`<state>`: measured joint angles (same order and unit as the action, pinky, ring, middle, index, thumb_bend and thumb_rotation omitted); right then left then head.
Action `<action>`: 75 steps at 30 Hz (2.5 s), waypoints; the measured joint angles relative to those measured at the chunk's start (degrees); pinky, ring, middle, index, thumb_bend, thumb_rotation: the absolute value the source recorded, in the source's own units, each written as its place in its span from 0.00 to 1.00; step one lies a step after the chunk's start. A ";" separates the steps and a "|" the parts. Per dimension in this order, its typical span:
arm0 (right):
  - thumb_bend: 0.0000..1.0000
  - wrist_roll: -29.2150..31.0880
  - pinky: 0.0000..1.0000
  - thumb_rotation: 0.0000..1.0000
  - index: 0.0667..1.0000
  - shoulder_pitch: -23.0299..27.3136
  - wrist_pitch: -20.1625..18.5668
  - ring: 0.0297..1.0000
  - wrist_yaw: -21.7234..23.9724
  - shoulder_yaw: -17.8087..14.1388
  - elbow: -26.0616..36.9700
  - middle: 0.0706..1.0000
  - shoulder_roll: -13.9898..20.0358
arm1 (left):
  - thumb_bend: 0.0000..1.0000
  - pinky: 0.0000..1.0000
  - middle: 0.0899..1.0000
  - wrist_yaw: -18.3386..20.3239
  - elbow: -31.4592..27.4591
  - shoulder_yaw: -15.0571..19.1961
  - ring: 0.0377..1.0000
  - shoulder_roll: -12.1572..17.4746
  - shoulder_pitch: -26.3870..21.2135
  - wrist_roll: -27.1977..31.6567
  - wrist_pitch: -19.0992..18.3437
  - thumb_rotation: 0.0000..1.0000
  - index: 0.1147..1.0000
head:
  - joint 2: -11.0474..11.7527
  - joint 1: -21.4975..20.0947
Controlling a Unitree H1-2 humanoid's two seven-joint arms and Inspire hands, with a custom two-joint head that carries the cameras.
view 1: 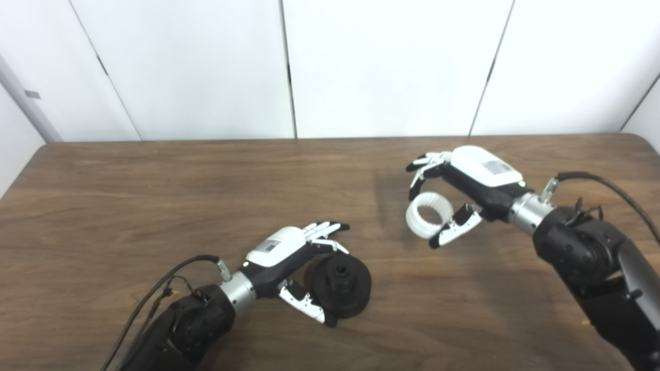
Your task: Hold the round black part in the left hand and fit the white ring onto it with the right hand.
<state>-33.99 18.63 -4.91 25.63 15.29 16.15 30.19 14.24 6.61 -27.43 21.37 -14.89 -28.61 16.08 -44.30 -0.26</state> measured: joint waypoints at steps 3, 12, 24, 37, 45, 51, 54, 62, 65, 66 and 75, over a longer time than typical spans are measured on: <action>0.53 0.14 0.96 0.14 0.44 -0.09 -0.16 0.92 1.44 0.27 1.39 0.85 -1.07 | 0.52 1.00 0.99 0.26 -0.02 -0.08 1.00 -0.05 -0.11 0.01 -0.22 0.07 0.42 | -0.09 0.17; 0.53 0.09 0.97 0.15 0.44 -0.75 -0.16 0.92 3.56 1.23 3.08 0.85 -3.82 | 0.52 1.00 0.98 0.37 -0.01 -0.14 1.00 -0.36 -0.18 0.01 -0.55 0.08 0.41 | -0.70 0.88; 0.52 -0.27 0.95 0.15 0.44 -0.75 0.19 0.92 4.44 3.08 3.45 0.85 -7.04 | 0.52 1.00 0.99 0.39 -0.01 -0.25 1.00 -0.72 -0.18 0.01 -1.11 0.08 0.41 | -1.06 0.79; 0.52 -1.16 0.97 0.15 0.44 -0.75 0.19 0.92 5.08 5.03 4.66 0.84 -9.58 | 0.52 1.00 0.99 0.36 -0.01 -0.47 1.00 -0.78 -0.28 0.00 -1.32 0.07 0.42 | -1.32 1.32; 0.52 -1.26 0.97 0.15 0.44 -0.71 0.09 0.92 5.80 5.44 5.53 0.85 -10.15 | 0.52 1.00 0.99 0.18 -0.01 -0.50 1.00 -0.86 -0.31 -0.05 -1.42 0.07 0.41 | -1.58 1.41; 0.52 -1.27 0.97 0.15 0.44 -0.68 0.07 0.92 6.48 5.93 6.49 0.85 -10.59 | 0.52 1.00 0.98 0.20 -0.01 -0.52 1.00 -0.87 -0.31 -0.05 -1.48 0.07 0.41 | -1.67 1.23; 0.52 -1.32 0.98 0.15 0.44 -0.68 0.05 0.92 7.09 6.12 6.73 0.85 -10.84 | 0.52 1.00 0.98 0.19 0.00 -0.53 1.00 -0.88 -0.31 -0.05 -1.47 0.07 0.41 | -1.67 1.23; 0.52 -1.62 0.98 0.15 0.44 -0.70 0.10 0.92 7.67 6.73 6.84 0.85 -11.10 | 0.52 1.00 0.97 0.18 -0.01 -0.56 1.00 -0.88 -0.31 -0.05 -1.47 0.07 0.41 | -1.85 1.41; 0.52 -2.10 0.96 0.15 0.44 -0.71 0.21 0.92 7.67 7.16 6.83 0.84 -11.10 | 0.52 1.00 0.97 0.17 -0.01 -0.56 1.00 -0.89 -0.31 -0.05 -1.47 0.07 0.41 | -1.85 1.49; 0.52 -2.28 0.96 0.15 0.44 -0.71 0.22 0.92 7.67 7.28 6.83 0.84 -11.10 | 0.52 1.00 0.97 0.17 -0.01 -0.56 1.00 -0.90 -0.31 -0.05 -1.47 0.07 0.41 | -1.85 1.49; 0.52 -3.09 0.93 0.15 0.44 -0.73 0.56 0.91 7.58 7.60 5.29 0.84 -11.24 | 0.52 1.00 0.98 0.16 -0.02 -0.58 1.00 -0.91 -0.28 -0.05 -1.47 0.08 0.41 | -2.02 1.76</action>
<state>-37.08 17.90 -4.35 33.21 22.90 21.44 18.94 14.40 6.59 -28.01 20.47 -15.16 -28.67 14.61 -46.32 1.49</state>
